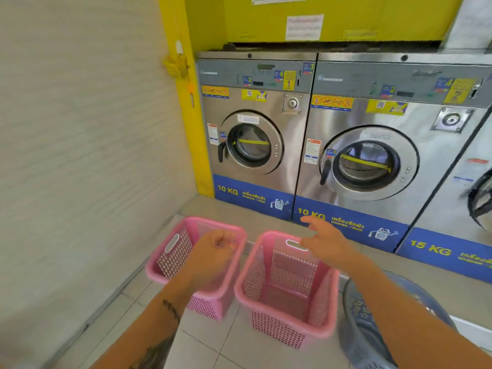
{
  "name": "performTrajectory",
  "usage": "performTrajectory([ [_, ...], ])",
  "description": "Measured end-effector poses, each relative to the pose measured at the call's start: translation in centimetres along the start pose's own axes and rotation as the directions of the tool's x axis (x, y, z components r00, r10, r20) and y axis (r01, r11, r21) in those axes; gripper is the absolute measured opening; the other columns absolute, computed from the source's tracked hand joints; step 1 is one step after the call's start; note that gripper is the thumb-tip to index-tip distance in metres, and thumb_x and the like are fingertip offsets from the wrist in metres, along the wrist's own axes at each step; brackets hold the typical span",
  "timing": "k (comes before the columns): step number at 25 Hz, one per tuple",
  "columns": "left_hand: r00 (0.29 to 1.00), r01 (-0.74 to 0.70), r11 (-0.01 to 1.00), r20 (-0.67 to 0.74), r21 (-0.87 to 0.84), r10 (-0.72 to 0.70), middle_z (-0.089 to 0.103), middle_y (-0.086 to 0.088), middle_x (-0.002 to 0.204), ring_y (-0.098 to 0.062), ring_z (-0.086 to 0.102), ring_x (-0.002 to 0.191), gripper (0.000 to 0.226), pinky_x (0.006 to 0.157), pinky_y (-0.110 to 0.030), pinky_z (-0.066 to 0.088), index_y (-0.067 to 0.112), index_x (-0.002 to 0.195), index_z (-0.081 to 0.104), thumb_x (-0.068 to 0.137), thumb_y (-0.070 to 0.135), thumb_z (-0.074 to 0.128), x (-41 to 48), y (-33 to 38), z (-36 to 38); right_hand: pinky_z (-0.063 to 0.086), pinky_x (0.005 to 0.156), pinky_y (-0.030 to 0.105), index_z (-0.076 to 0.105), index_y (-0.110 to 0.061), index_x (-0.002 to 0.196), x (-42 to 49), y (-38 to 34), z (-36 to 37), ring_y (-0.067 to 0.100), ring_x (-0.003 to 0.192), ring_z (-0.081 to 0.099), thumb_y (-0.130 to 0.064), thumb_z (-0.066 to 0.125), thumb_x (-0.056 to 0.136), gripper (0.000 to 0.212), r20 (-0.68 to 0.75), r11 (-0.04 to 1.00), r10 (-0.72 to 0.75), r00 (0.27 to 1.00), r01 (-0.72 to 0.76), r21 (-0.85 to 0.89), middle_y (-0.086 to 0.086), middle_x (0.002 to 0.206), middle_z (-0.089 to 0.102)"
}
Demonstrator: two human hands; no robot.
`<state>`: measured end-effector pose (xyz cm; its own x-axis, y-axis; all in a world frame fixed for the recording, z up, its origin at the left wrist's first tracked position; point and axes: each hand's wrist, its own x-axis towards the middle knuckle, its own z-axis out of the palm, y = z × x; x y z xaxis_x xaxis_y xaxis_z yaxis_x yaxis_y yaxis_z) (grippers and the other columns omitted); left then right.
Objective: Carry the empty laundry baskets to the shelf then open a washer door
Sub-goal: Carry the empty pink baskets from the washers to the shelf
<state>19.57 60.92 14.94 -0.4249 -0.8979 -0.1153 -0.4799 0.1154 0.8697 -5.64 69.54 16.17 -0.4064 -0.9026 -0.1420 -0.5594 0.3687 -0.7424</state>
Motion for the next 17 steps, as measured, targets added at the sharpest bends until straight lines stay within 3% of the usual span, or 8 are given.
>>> performTrajectory([
  [2,1.000,0.012,1.000,0.006,0.012,-0.012,0.074,0.004,0.089,-0.017,0.067,0.081,0.020,0.075,-0.026,0.053,0.027,0.092,0.071,0.090,0.011,0.059,1.8,-2.7,-3.8,0.047,0.087,0.032,0.046,-0.022,0.139,1.3,-2.8,3.3,0.019,0.103,0.058,-0.018,0.067,0.085,0.058,-0.006,1.000,0.011,1.000,-0.011,0.000,-0.001,0.126,0.050],
  [4,1.000,0.019,1.000,0.020,-0.007,-0.019,0.071,0.002,0.090,-0.019,0.067,0.086,0.020,0.079,-0.030,0.052,0.028,0.093,0.069,0.090,0.011,0.058,3.5,-5.1,-7.0,0.047,0.079,0.030,0.047,-0.022,0.137,2.9,-5.4,6.5,0.019,0.093,0.060,-0.014,0.065,0.085,0.056,-0.019,0.999,0.033,0.999,-0.032,0.027,-0.004,0.113,0.054],
  [8,0.998,0.055,0.998,0.040,-0.038,-0.054,0.073,0.002,0.096,-0.023,0.070,0.094,0.026,0.082,-0.033,0.054,0.035,0.090,0.068,0.090,0.011,0.059,5.6,-7.7,-11.4,0.047,0.068,0.024,0.047,-0.019,0.139,4.5,-9.1,11.0,0.017,0.086,0.059,-0.010,0.060,0.087,0.055,-0.008,0.997,0.066,0.998,-0.065,0.040,0.003,0.121,0.054],
  [13,0.994,0.106,0.992,0.002,-0.063,-0.106,0.070,0.009,0.101,-0.014,0.068,0.095,0.018,0.070,-0.020,0.044,0.035,0.101,0.067,0.090,0.022,0.061,7.2,-9.7,-14.8,0.043,0.100,0.035,0.043,-0.023,0.142,7.6,-12.7,13.8,0.021,0.124,0.051,-0.017,0.062,0.086,0.060,0.070,1.000,0.022,0.997,-0.022,-0.003,0.004,0.144,0.045],
  [15,0.991,0.134,0.989,-0.002,-0.054,-0.134,0.068,0.010,0.104,-0.011,0.066,0.097,0.021,0.068,-0.018,0.040,0.034,0.106,0.066,0.090,0.022,0.059,7.9,-10.5,-15.5,0.046,0.095,0.035,0.042,-0.023,0.142,9.1,-13.3,14.8,0.021,0.115,0.054,-0.016,0.061,0.087,0.059,0.112,1.000,0.022,0.994,-0.022,-0.005,0.004,0.138,0.048],
  [17,0.984,0.175,0.984,-0.015,-0.039,-0.176,0.067,0.008,0.108,-0.011,0.063,0.101,0.022,0.076,-0.021,0.043,0.034,0.107,0.066,0.090,0.022,0.058,9.2,-11.5,-15.8,0.048,0.084,0.031,0.042,-0.022,0.142,11.1,-13.2,16.0,0.020,0.104,0.056,-0.016,0.061,0.088,0.058,0.147,0.999,0.031,0.989,-0.028,-0.019,0.005,0.133,0.050],
])
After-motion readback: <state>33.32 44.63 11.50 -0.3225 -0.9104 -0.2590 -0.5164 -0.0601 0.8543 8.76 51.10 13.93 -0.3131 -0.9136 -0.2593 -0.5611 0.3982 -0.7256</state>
